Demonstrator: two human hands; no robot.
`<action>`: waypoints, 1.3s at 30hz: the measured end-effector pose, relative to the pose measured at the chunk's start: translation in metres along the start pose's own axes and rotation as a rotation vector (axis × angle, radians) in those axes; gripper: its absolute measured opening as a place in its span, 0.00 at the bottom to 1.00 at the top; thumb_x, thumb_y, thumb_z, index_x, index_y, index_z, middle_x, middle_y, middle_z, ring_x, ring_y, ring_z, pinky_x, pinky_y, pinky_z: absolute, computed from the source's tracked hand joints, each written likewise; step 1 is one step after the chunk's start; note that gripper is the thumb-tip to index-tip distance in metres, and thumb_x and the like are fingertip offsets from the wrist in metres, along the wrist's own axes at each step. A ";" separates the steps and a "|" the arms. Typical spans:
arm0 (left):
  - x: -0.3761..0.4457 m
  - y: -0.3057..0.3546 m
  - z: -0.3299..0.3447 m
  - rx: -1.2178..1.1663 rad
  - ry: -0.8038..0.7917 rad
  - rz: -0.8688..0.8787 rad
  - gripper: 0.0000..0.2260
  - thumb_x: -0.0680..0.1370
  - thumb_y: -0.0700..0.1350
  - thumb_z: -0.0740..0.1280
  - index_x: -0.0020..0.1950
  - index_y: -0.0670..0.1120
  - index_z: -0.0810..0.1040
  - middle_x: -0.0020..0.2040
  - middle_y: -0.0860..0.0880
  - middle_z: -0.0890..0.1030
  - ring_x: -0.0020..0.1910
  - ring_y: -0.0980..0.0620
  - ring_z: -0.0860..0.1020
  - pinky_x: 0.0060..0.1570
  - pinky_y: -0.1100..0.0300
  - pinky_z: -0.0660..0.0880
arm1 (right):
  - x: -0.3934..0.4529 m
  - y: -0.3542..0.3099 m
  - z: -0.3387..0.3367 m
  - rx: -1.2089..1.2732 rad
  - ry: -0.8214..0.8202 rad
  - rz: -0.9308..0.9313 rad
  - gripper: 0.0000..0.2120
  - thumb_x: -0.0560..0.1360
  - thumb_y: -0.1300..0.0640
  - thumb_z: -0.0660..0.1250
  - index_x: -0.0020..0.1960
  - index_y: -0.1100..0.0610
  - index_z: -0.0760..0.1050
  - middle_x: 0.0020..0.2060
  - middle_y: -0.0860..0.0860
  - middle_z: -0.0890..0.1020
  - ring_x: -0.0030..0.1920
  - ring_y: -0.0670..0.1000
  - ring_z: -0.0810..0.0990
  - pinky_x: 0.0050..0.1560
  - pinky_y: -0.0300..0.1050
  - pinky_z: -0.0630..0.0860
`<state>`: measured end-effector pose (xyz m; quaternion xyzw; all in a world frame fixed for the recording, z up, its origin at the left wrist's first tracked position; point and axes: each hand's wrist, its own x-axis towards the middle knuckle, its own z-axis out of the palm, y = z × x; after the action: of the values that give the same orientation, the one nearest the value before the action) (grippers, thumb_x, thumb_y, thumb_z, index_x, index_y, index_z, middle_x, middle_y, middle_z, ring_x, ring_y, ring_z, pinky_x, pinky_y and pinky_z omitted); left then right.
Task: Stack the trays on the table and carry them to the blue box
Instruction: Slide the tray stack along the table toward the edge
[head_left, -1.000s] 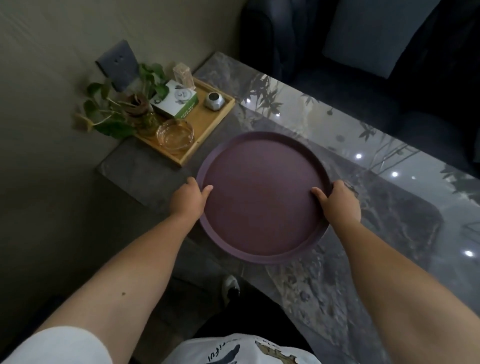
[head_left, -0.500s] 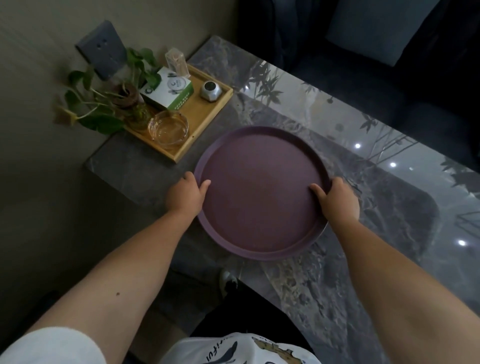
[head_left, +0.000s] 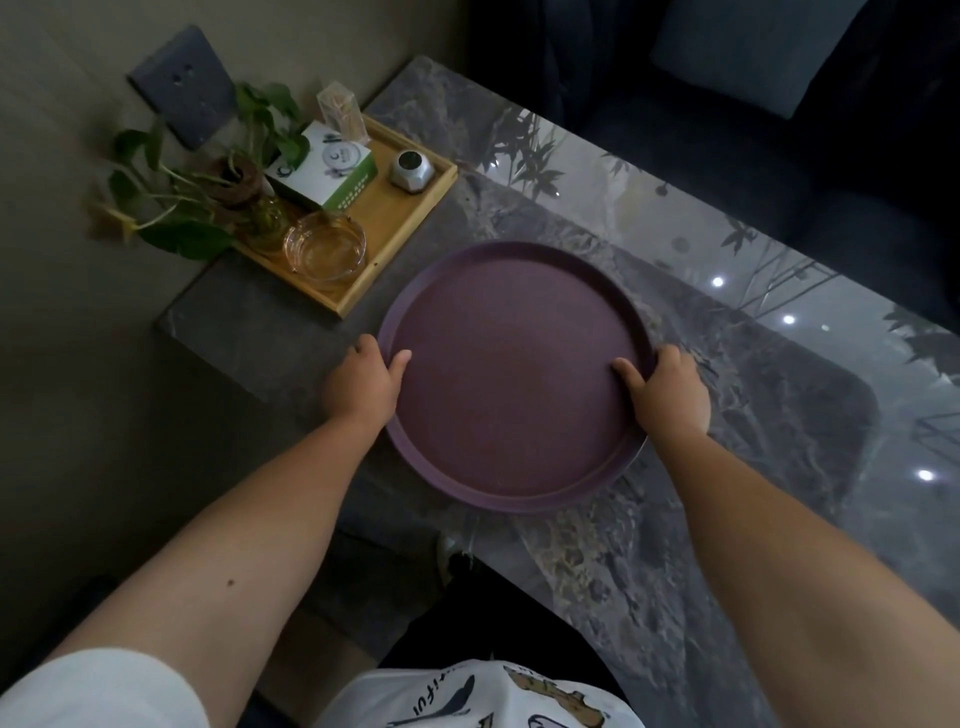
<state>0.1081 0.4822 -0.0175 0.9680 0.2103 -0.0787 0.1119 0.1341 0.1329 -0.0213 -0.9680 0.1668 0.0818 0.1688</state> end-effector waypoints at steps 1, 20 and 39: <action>0.001 0.000 0.001 -0.014 -0.002 -0.003 0.21 0.78 0.61 0.57 0.52 0.43 0.69 0.46 0.44 0.74 0.36 0.47 0.74 0.29 0.54 0.70 | 0.001 0.001 0.000 0.006 0.000 0.001 0.31 0.73 0.34 0.63 0.59 0.61 0.70 0.56 0.62 0.75 0.53 0.66 0.77 0.47 0.57 0.73; 0.008 0.002 0.005 -0.023 -0.065 -0.045 0.21 0.78 0.62 0.55 0.50 0.43 0.67 0.36 0.47 0.73 0.31 0.48 0.73 0.25 0.56 0.65 | 0.013 0.009 0.009 -0.028 -0.046 0.070 0.36 0.70 0.27 0.58 0.60 0.58 0.69 0.52 0.60 0.80 0.51 0.64 0.79 0.41 0.53 0.69; 0.025 -0.005 0.001 -0.142 -0.180 -0.054 0.19 0.79 0.60 0.53 0.52 0.44 0.68 0.45 0.43 0.76 0.41 0.45 0.75 0.37 0.51 0.71 | 0.015 0.004 0.008 -0.028 -0.088 0.090 0.31 0.74 0.31 0.55 0.56 0.59 0.67 0.51 0.62 0.80 0.52 0.65 0.79 0.45 0.55 0.72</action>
<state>0.1281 0.4959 -0.0247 0.9406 0.2305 -0.1534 0.1963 0.1460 0.1281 -0.0334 -0.9573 0.2013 0.1342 0.1584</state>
